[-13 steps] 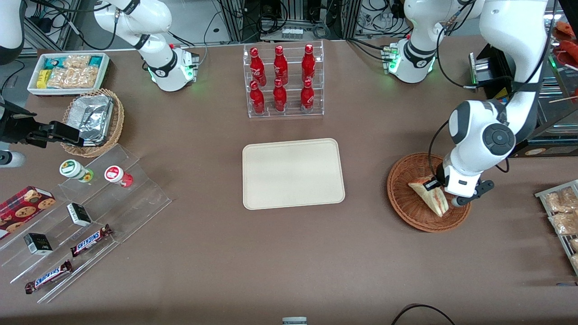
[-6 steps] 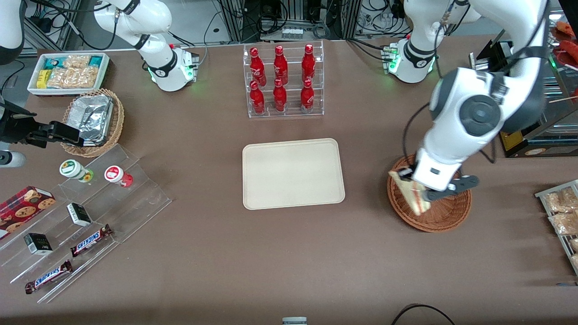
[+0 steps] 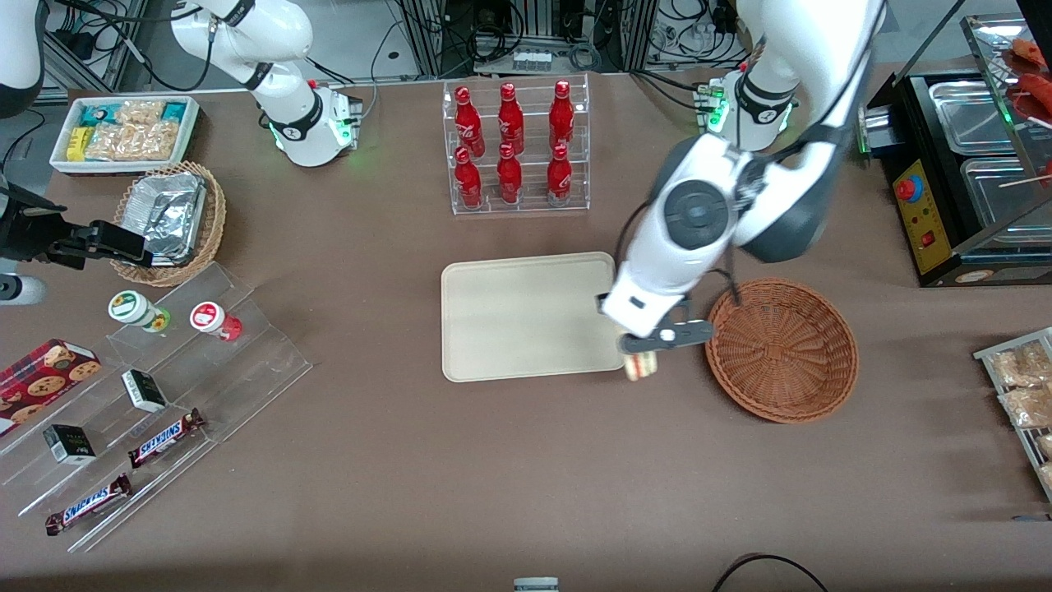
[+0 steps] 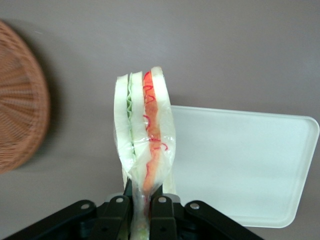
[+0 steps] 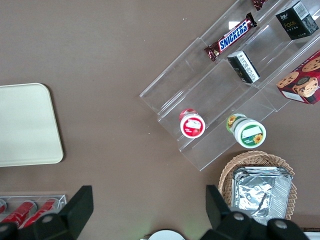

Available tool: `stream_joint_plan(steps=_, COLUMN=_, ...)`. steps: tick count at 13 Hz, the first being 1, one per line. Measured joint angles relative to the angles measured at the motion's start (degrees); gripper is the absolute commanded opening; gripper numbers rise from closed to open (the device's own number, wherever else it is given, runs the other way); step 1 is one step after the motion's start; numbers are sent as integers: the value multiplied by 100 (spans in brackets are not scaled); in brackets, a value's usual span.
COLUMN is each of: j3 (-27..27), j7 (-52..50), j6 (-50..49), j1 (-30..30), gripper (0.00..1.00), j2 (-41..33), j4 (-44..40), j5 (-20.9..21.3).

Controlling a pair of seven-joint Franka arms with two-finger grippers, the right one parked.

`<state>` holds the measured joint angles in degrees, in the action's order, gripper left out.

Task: Place sandwich from basket to tray
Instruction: 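Carry the sandwich with the left gripper over the cream tray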

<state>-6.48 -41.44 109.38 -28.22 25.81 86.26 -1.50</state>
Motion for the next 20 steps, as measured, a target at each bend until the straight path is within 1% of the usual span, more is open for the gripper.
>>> stream_joint_plan(steps=3, j3=-102, j7=-39, j6=293, j1=-334, gripper=0, j2=641, j4=-437, j5=-5)
stream_joint_plan(steps=6, j3=-142, j7=-141, j6=810, j1=-721, gripper=0, j2=1065, j4=-579, j5=-5)
stream_joint_plan(steps=8, j3=-143, j7=-163, j6=882, j1=-940, gripper=0, j2=1245, j4=-593, j5=-5)
stream_joint_plan(steps=15, j3=-143, j7=-151, j6=905, j1=-1107, gripper=0, j2=1635, j4=-611, j5=120)
stream_joint_plan(steps=16, j3=-143, j7=-151, j6=912, j1=-1151, gripper=4, j2=1672, j4=-611, j5=127)
stream_joint_plan(steps=17, j3=-142, j7=-151, j6=915, j1=-1188, gripper=29, j2=1693, j4=-611, j5=130)
stream_joint_plan(steps=18, j3=-143, j7=-151, j6=915, j1=-1228, gripper=59, j2=1707, j4=-611, j5=131)
stream_joint_plan(steps=20, j3=-142, j7=-153, j6=916, j1=-1277, gripper=77, j2=1748, j4=-611, j5=139)
